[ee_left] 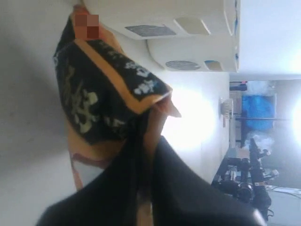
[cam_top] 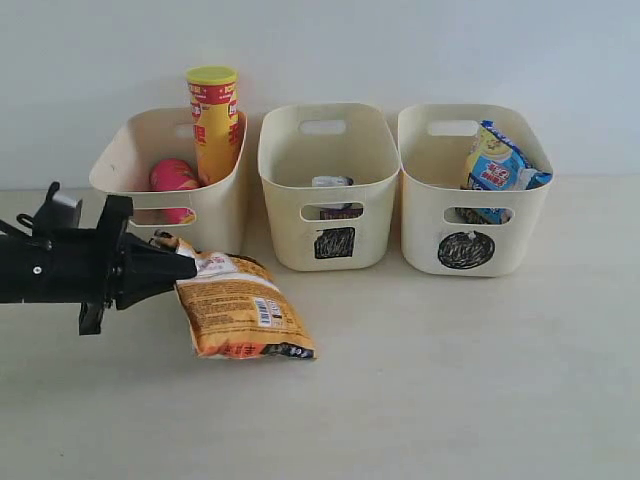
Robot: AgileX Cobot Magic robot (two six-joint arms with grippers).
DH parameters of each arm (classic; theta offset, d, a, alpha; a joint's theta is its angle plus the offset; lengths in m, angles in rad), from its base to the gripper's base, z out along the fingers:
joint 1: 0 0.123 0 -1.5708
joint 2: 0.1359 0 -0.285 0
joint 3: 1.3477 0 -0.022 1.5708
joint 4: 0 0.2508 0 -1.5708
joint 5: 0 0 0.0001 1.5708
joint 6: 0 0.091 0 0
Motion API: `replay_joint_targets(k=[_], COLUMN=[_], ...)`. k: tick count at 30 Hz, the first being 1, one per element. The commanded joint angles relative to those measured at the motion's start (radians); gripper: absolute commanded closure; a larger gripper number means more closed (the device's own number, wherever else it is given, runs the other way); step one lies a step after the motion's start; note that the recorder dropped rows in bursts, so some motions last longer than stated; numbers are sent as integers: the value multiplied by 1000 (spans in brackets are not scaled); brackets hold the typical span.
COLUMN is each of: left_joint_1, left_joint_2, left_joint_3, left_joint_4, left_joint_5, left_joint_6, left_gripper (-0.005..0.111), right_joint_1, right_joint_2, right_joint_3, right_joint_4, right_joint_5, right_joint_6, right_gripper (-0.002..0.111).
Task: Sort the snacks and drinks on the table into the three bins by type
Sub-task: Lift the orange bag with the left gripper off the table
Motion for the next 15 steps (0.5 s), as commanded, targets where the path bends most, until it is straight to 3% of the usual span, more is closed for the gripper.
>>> replay_joint_targets(k=[1, 15], left_joint_1=[2, 2], left_joint_2=[-16, -31], left_joint_3=[5, 5], left_joint_4=[-88, -101], left_joint_5=[95, 175], left_joint_6=[22, 26], left_gripper=[103, 103], right_joint_1=[-1, -1], right_joint_2=[-4, -4], right_joint_3=[-1, -1], right_joint_4=[-1, -1], right_joint_5=[-13, -13], right_joint_6=[-1, -1], right_gripper=[108, 108])
